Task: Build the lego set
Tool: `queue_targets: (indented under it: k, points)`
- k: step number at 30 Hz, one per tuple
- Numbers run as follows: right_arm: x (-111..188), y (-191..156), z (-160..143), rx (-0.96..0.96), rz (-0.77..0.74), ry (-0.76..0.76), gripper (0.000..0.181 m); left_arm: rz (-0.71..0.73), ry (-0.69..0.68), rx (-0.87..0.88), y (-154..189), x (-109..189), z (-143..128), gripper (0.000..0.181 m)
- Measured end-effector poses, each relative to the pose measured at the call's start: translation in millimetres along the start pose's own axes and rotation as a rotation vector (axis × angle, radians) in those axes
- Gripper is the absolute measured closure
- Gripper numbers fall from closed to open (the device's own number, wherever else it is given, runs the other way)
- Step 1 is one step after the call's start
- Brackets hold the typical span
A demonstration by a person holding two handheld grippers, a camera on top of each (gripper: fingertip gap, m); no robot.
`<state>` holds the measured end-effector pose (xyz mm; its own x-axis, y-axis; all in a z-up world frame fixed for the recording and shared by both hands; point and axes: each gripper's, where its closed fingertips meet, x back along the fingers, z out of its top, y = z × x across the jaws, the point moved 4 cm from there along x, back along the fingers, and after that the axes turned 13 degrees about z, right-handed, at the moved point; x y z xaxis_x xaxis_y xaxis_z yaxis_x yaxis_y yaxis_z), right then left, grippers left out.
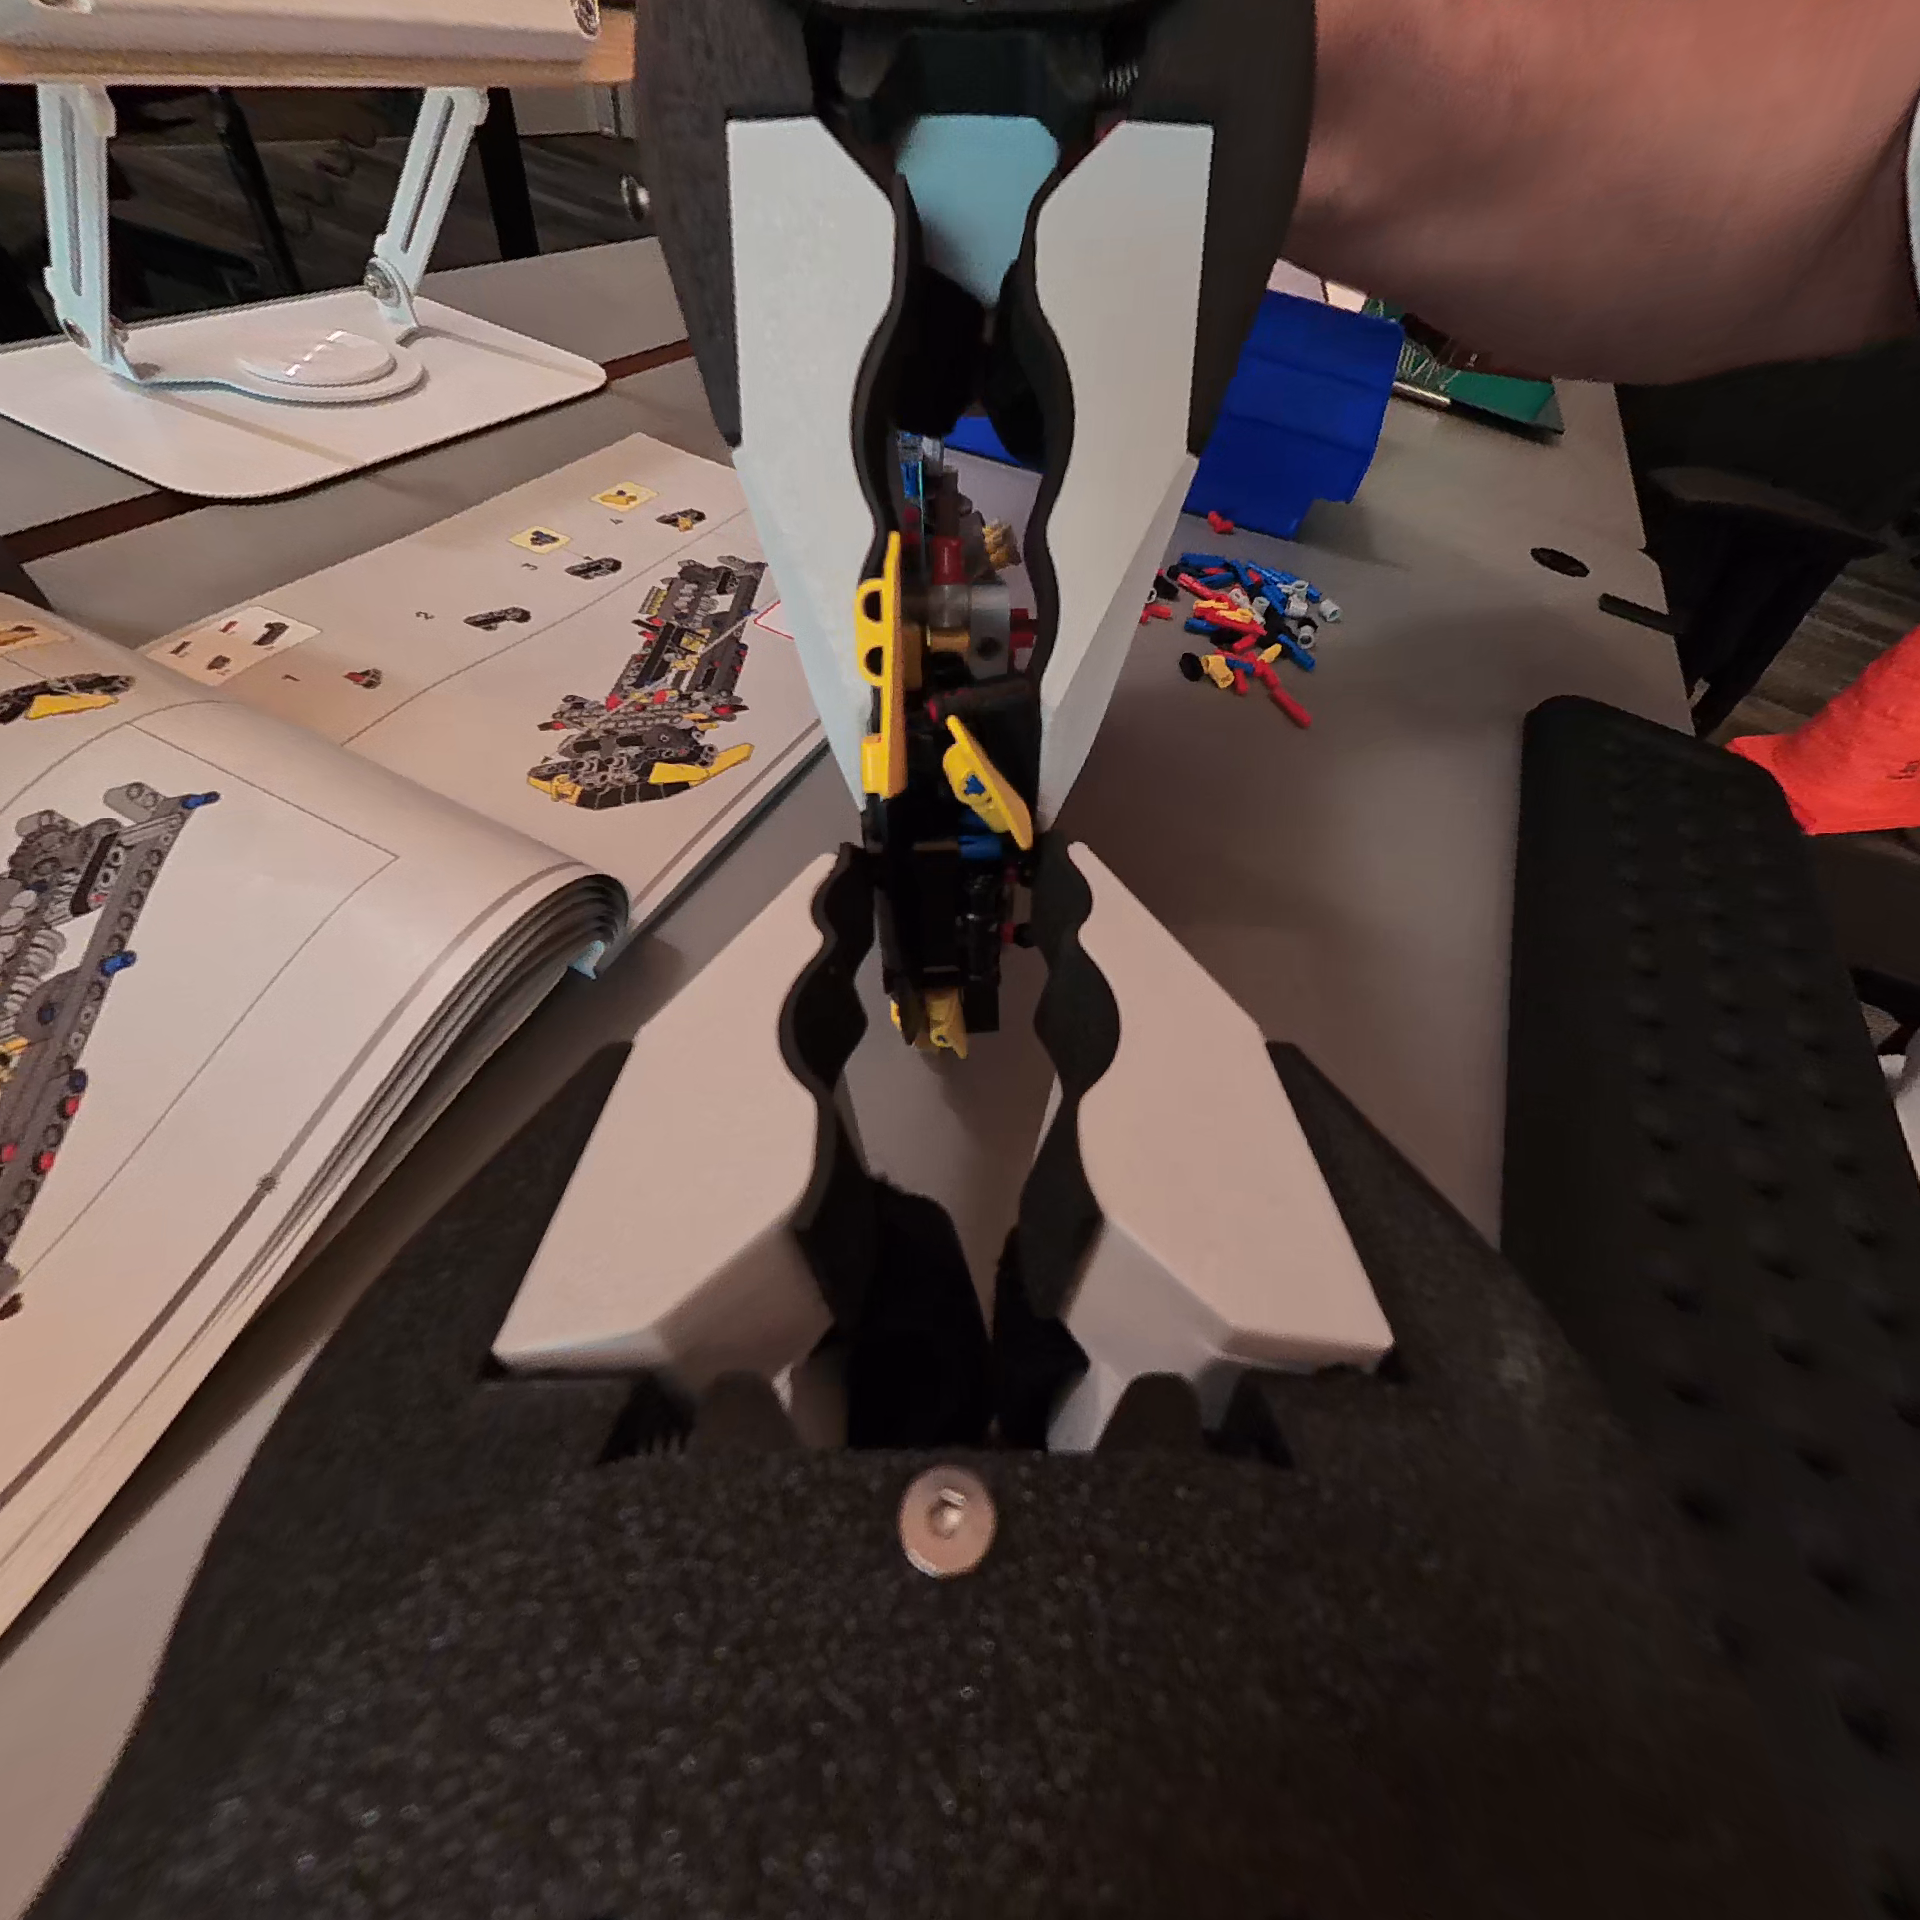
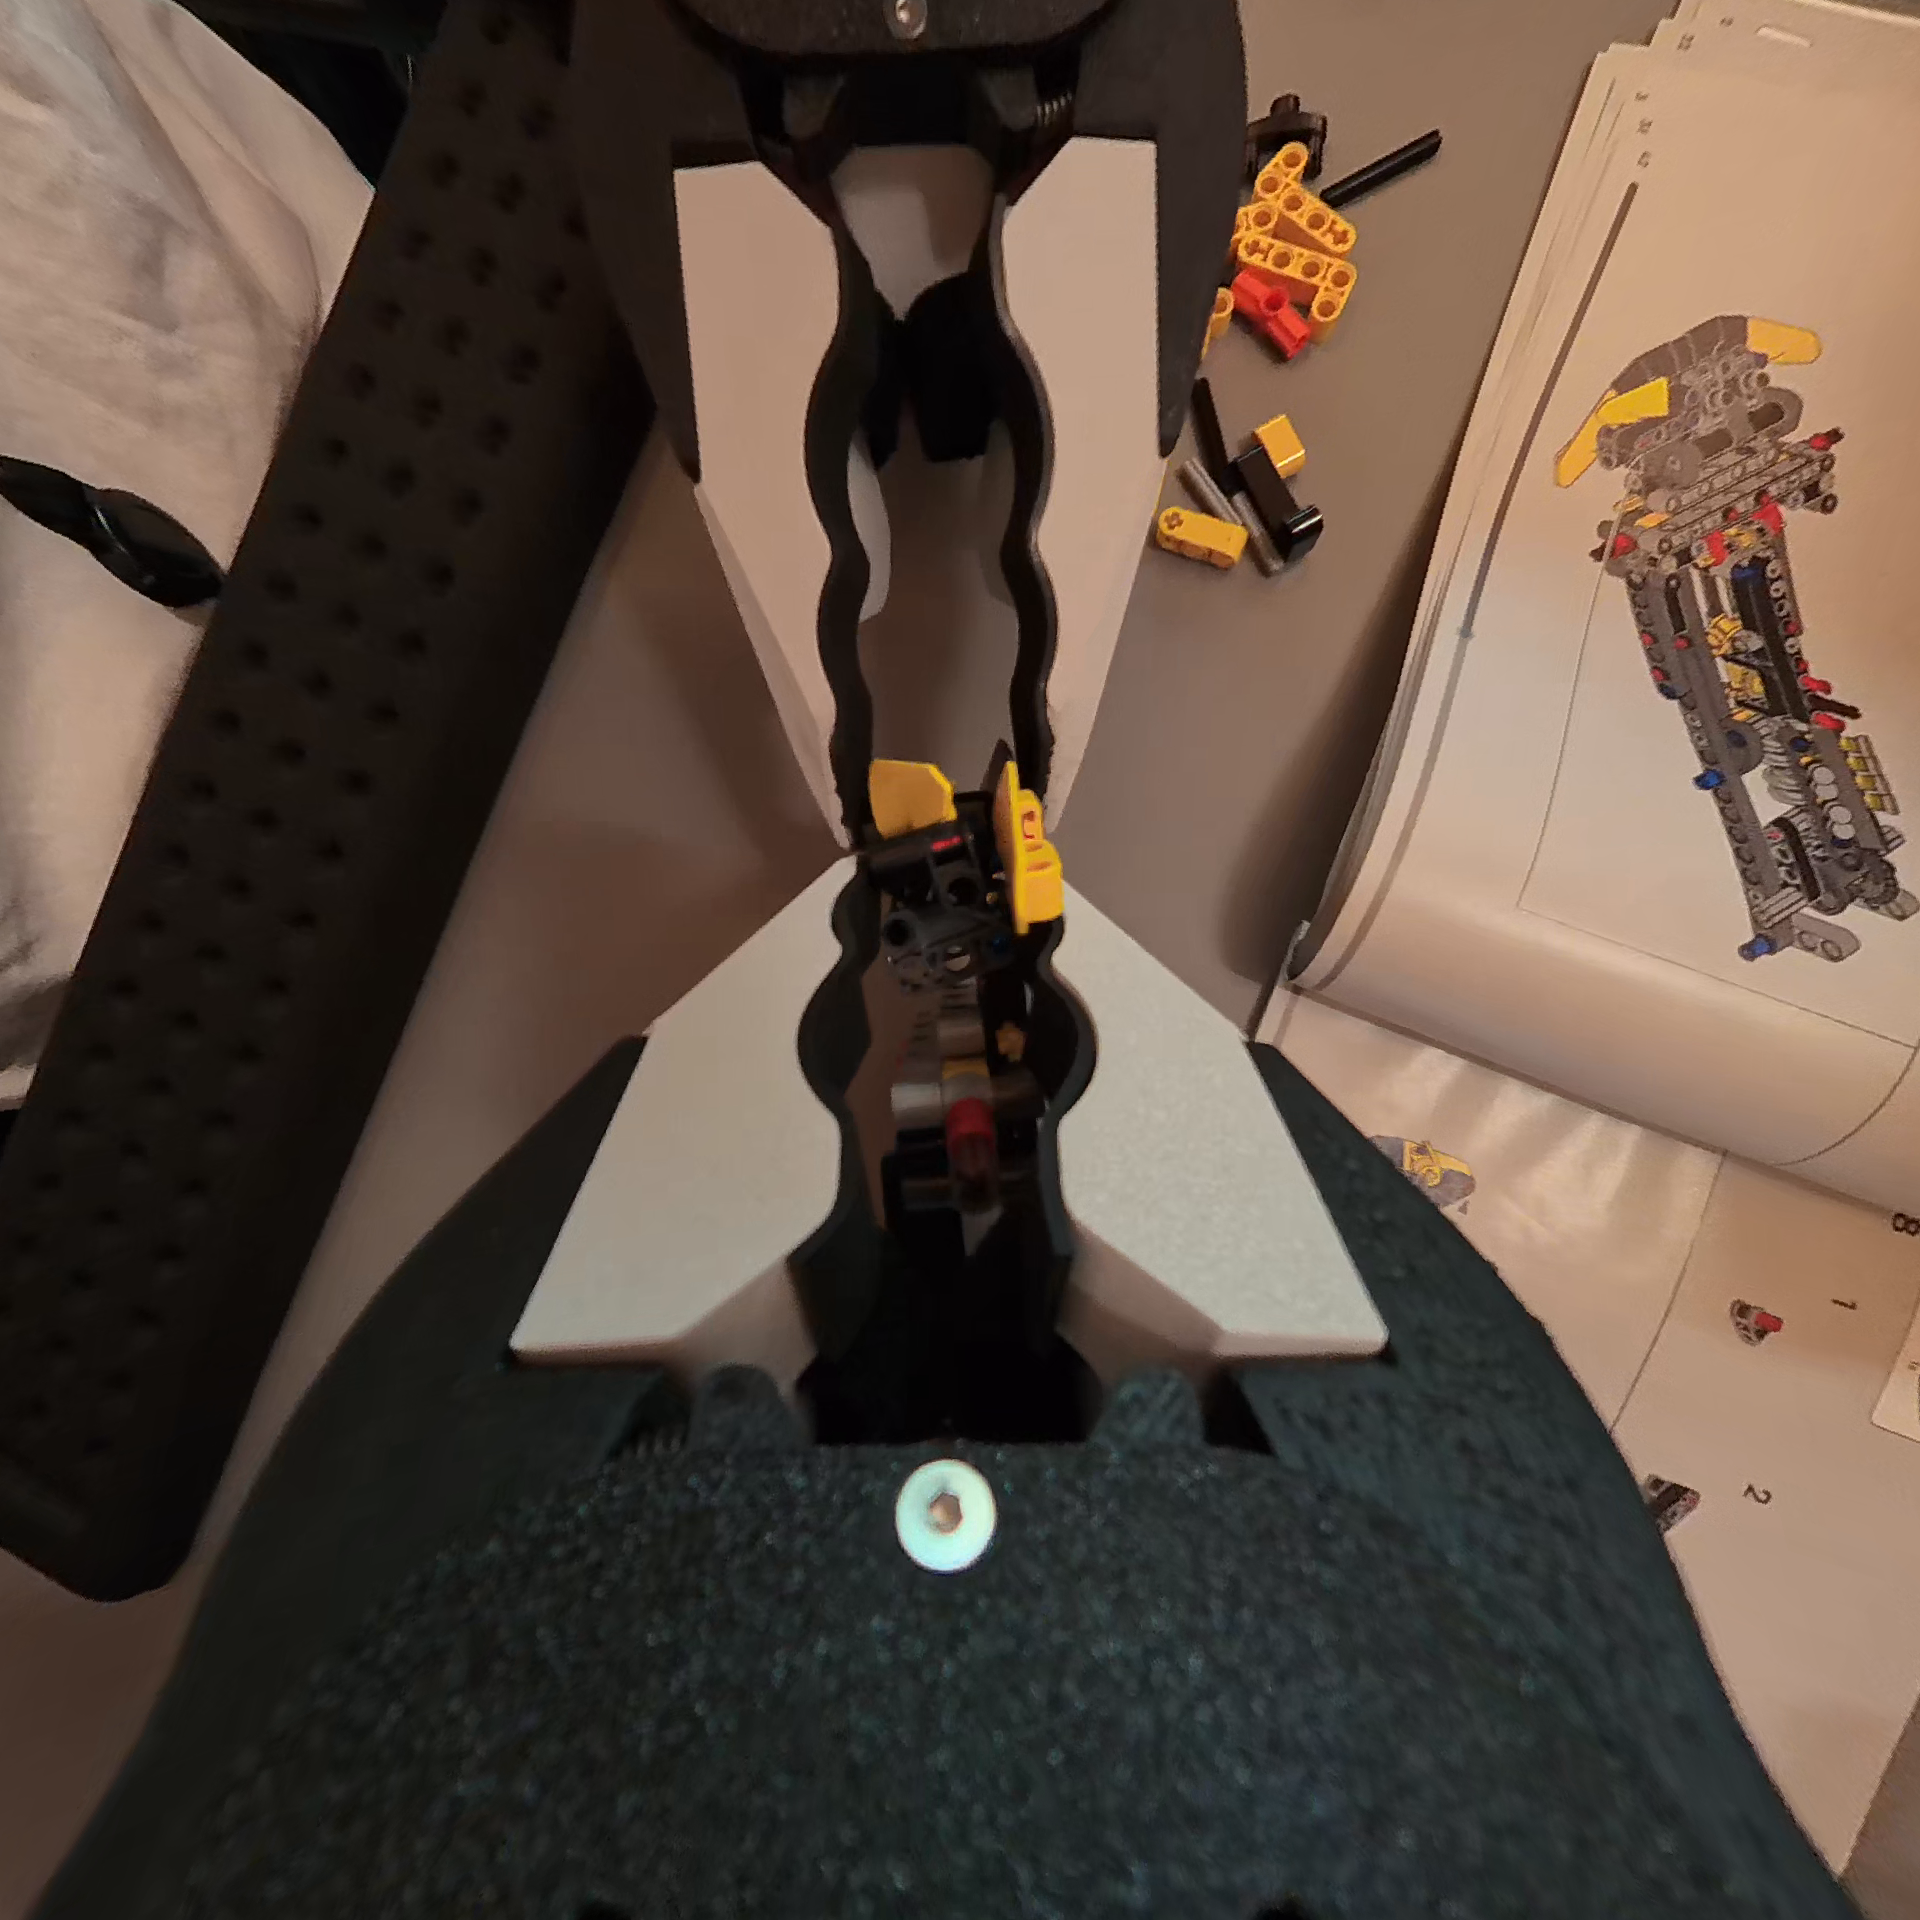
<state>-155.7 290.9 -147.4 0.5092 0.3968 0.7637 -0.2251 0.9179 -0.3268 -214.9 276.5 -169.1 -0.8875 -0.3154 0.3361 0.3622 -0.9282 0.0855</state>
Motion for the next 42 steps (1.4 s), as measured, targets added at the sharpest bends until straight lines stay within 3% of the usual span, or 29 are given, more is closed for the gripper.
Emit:
queue_targets:
  k: [6,10,16,25,32,38,42]
  points:
    - [1.8,0.6,-0.3,-0.017,0.05,0.053,0.156,-0.086,-0.021,0.097,-1.0,0.2,0.7,0.149]
    - [2.5,-1.3,2.9,-0.011,0.077,0.077,0.156,-0.098,-0.094,0.026,0.7,1.1,-11.3,0.148]
    - [13.6,-8.6,11.0,-0.011,0.098,0.158,0.156,-0.159,0.006,0.058,4.4,8.5,1.2,0.15]
    - [21.4,-12.4,11.8,-0.059,-0.128,0.25,0.146,-0.151,0.044,0.153,3.3,7.8,7.9,0.15]
    - [19.0,-18.8,10.0,-0.136,-0.009,0.299,0.159,-0.095,0.022,0.023,13.7,6.1,1.8,0.151]
    - [12.6,-14.8,7.1,-0.157,-0.032,0.263,0.157,-0.082,-0.034,0.034,13.1,2.3,-4.9,0.151]
    - [12.0,-7.8,6.7,-0.196,-0.131,0.309,0.153,-0.104,-0.08,0.107,9.4,-1.3,-7.9,0.151]
